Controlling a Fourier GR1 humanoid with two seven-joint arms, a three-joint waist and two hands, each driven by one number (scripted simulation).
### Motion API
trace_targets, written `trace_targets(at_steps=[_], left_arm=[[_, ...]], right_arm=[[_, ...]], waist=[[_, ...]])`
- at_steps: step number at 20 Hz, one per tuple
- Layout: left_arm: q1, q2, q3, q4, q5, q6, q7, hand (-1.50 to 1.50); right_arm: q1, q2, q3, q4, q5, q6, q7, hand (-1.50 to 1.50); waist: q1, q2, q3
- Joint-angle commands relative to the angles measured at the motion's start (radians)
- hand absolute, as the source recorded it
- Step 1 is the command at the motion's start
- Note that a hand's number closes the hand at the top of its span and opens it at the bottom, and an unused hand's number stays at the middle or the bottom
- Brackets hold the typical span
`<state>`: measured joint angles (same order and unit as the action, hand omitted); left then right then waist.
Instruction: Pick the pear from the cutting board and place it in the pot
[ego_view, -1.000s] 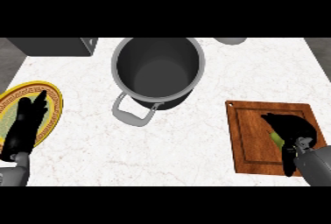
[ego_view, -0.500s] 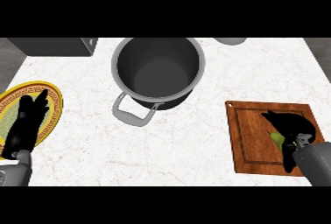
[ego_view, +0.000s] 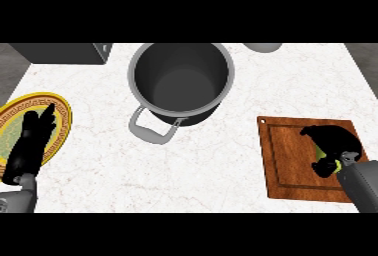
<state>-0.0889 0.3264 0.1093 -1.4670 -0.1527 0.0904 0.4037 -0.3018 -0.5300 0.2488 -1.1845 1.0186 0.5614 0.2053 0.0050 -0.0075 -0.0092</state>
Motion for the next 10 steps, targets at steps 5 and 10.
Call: trace_targets(at_steps=[5, 10], left_arm=[[-0.037, 0.022, 0.040, -0.009, 0.013, -0.050, 0.052, 0.00], [0.028, -0.011, 0.049, 0.024, 0.002, -0.046, -0.066, 0.00]], right_arm=[[-0.008, 0.010, 0.022, -0.002, 0.087, -0.089, -0.109, 1.50], [0.025, -0.004, -0.016, -0.118, 0.125, -0.112, -0.092, 1.50]], waist=[[-0.002, 0.008, 0.009], [-0.004, 0.007, 0.009]])
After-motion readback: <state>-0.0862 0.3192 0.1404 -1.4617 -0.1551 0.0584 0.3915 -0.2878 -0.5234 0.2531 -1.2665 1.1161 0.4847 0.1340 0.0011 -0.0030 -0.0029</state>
